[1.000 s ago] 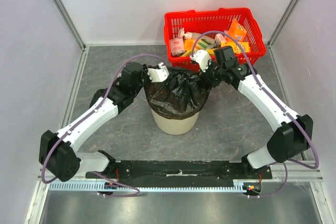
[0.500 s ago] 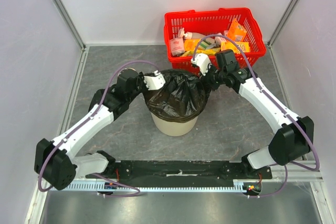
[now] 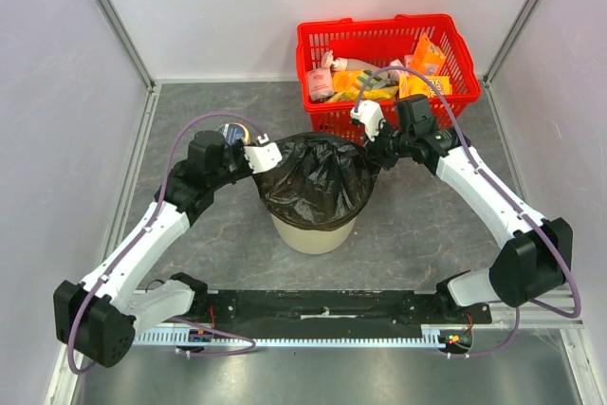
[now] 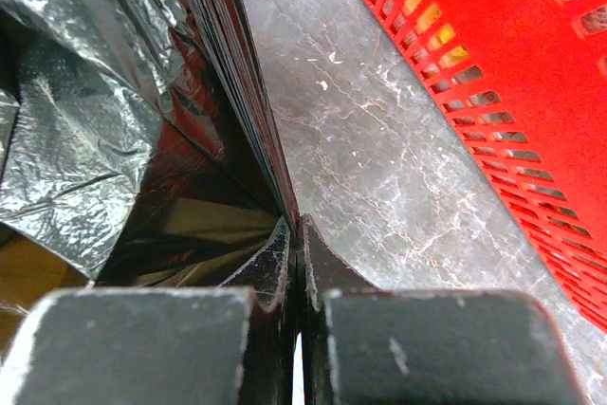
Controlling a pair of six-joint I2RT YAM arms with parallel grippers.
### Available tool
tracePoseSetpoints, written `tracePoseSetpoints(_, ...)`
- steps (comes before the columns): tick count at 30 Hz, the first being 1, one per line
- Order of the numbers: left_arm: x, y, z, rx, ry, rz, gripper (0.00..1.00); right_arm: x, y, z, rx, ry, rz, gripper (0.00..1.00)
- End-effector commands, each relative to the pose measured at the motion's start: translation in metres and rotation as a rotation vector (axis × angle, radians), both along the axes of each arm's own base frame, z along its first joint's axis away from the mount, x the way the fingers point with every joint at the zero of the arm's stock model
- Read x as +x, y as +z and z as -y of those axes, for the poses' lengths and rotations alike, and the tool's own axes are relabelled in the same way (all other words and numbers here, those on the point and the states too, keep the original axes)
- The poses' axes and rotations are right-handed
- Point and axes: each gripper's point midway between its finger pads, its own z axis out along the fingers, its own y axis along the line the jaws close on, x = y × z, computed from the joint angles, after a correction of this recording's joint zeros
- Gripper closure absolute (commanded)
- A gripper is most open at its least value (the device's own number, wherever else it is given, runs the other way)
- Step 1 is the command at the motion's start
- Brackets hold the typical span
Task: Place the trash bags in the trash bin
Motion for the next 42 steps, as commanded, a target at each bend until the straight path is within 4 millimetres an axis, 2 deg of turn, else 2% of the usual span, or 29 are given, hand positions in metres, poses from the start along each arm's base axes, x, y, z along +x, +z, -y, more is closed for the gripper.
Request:
tracePoseSetpoints(1,-0.028,-0.035,-0.017,-0.046,0.021,-0.191,0.98,-0.022,-0.028,0.028,-0.052,-0.074,-0.128,0.99)
tracePoseSetpoints(7,-0.046,-0.042,-0.004,-0.122,-0.069,-0.282,0.98,-0.034,-0.036,0.025,-0.033,-0.047,-0.164,0.96)
tracePoseSetpoints(10,-0.054,-0.039,-0.002,-0.153,-0.106,-0.323,0.98,-0.035,-0.032,0.025,-0.025,-0.044,-0.152,0.91)
tracePoseSetpoints(13,-0.064,-0.032,-0.001,-0.172,-0.157,-0.35,0.79,-0.038,-0.026,0.023,-0.014,-0.03,-0.15,0.89)
tracePoseSetpoints(17,-0.077,-0.028,-0.004,-0.152,-0.217,-0.354,0.68,-0.04,-0.019,0.023,-0.011,-0.025,-0.14,0.87)
tracePoseSetpoints(22,-0.094,-0.022,-0.005,-0.146,-0.282,-0.374,0.68,-0.046,-0.016,0.022,-0.002,-0.006,-0.15,0.87)
tracePoseSetpoints(25,-0.108,-0.016,0.001,-0.163,-0.34,-0.392,0.74,-0.05,-0.013,0.021,-0.002,0.006,-0.162,0.85)
tracePoseSetpoints(27,-0.117,-0.012,0.004,-0.164,-0.373,-0.403,0.78,-0.052,-0.01,0.021,-0.001,0.017,-0.164,0.8)
tracePoseSetpoints(30,-0.12,-0.006,0.001,-0.16,-0.366,-0.397,0.76,-0.052,-0.003,0.023,-0.006,0.022,-0.15,0.72)
tracePoseSetpoints(35,-0.128,0.01,0.001,-0.173,-0.364,-0.374,0.56,-0.054,0.008,0.025,-0.014,0.024,-0.131,0.63)
tracePoseSetpoints(37,-0.127,0.015,0.0,-0.182,-0.353,-0.35,0.42,-0.055,0.009,0.027,-0.02,0.024,-0.129,0.61)
tracePoseSetpoints(39,-0.124,0.02,-0.001,-0.19,-0.328,-0.322,0.17,-0.055,0.009,0.027,-0.026,0.024,-0.128,0.59)
tracePoseSetpoints(41,-0.117,0.029,-0.003,-0.199,-0.299,-0.284,0.08,-0.055,0.007,0.029,-0.035,0.021,-0.137,0.55)
tracePoseSetpoints(42,-0.114,0.035,-0.003,-0.21,-0.287,-0.266,0.07,-0.055,0.007,0.029,-0.036,0.023,-0.139,0.53)
